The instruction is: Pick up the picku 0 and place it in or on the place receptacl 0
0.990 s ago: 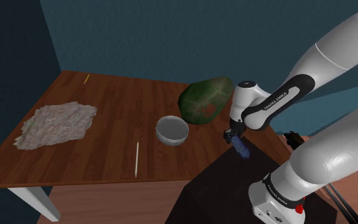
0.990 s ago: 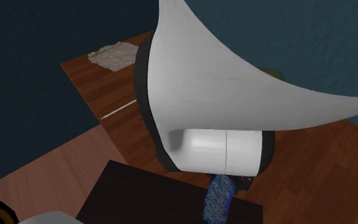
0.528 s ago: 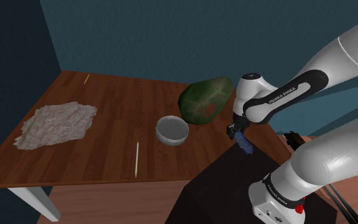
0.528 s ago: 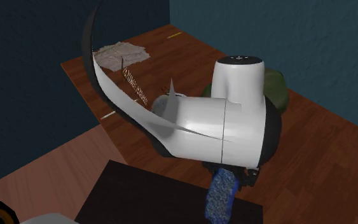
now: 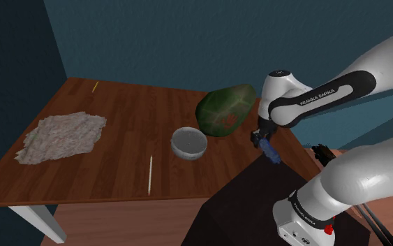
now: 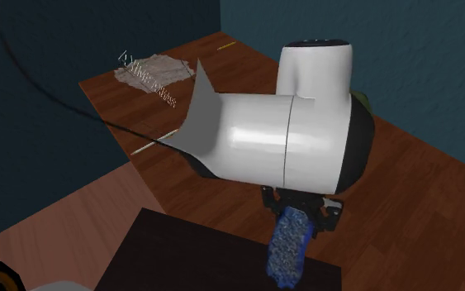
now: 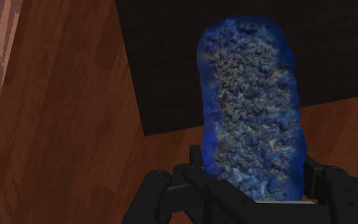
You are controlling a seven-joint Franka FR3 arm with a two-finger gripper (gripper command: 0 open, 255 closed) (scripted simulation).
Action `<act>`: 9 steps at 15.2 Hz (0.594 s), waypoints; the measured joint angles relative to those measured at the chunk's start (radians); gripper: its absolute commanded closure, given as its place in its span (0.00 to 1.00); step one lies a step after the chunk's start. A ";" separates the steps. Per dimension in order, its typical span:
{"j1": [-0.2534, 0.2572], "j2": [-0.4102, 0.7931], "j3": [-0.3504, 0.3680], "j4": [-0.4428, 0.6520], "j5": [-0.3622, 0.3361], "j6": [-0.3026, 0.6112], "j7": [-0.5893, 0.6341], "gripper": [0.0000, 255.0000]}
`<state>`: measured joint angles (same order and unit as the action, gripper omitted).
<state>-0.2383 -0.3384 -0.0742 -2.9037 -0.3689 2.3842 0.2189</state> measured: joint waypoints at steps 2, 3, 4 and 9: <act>0.033 0.039 0.027 0.042 0.033 -0.010 0.029 1.00; 0.048 0.058 0.039 0.063 0.047 -0.016 0.044 1.00; 0.065 0.089 0.056 0.089 0.063 -0.015 0.065 1.00; 0.133 0.208 0.124 0.232 0.125 -0.056 0.144 1.00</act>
<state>-0.1053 -0.1302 0.0497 -2.6715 -0.2441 2.3279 0.3629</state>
